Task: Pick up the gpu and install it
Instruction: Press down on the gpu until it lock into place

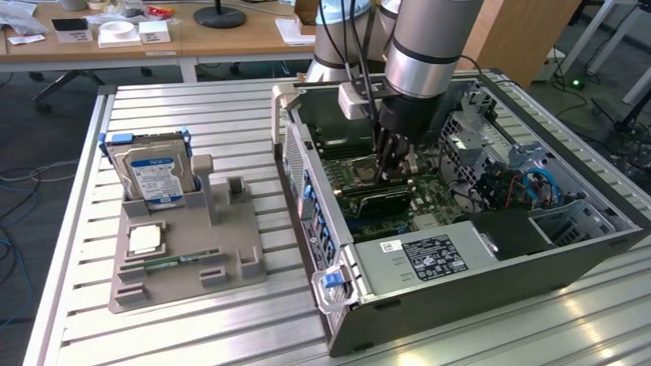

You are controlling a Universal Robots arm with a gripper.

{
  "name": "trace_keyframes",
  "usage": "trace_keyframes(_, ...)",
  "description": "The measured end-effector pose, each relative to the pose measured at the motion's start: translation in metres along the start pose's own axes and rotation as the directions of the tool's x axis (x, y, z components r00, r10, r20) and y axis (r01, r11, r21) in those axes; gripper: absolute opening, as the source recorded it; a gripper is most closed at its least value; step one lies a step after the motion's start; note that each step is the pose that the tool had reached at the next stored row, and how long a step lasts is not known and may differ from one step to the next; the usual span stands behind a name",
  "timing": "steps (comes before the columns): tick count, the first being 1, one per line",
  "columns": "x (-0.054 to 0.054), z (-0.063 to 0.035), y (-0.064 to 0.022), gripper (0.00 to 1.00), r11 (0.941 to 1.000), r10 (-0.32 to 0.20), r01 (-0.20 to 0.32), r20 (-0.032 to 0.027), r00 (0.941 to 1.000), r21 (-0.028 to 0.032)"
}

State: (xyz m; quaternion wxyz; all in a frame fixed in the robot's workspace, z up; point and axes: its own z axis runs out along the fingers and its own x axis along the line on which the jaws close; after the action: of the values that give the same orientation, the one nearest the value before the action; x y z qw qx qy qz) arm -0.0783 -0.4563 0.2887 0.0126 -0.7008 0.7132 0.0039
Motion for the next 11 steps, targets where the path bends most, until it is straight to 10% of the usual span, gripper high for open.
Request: trace_keyframes(11, -0.003, 0.0109, 0.0001, 0.11, 1.0000, 0.000, 0.000, 0.0001, 1.0000, 0.0001)
